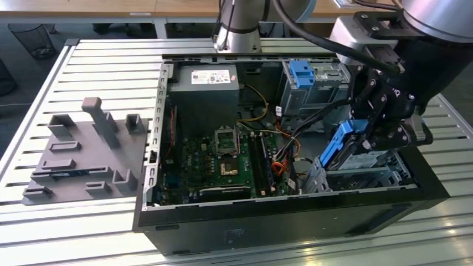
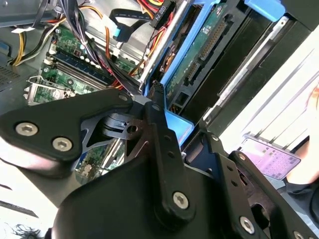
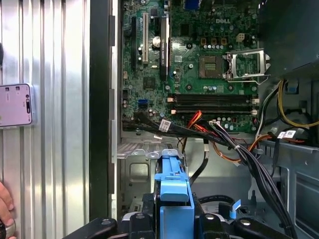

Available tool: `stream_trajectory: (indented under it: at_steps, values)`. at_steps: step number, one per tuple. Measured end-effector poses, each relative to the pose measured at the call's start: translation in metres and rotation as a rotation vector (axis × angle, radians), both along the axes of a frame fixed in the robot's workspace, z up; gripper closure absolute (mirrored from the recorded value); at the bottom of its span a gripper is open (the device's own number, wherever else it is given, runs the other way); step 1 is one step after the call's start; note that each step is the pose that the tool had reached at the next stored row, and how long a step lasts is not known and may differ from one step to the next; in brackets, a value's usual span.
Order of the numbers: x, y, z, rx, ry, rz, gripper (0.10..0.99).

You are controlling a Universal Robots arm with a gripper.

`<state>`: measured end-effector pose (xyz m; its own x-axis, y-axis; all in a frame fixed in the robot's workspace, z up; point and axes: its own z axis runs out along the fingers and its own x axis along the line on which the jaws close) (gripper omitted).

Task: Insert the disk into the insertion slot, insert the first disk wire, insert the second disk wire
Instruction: 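Insert the disk into the insertion slot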

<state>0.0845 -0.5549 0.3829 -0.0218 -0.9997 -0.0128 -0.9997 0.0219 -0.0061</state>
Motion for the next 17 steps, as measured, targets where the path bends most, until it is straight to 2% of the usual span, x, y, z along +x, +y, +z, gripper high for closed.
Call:
stream_trajectory:
  at_steps: [17]
  values:
    - [0.0000,0.0000,-0.0220,0.000,0.0000,0.000,0.722]
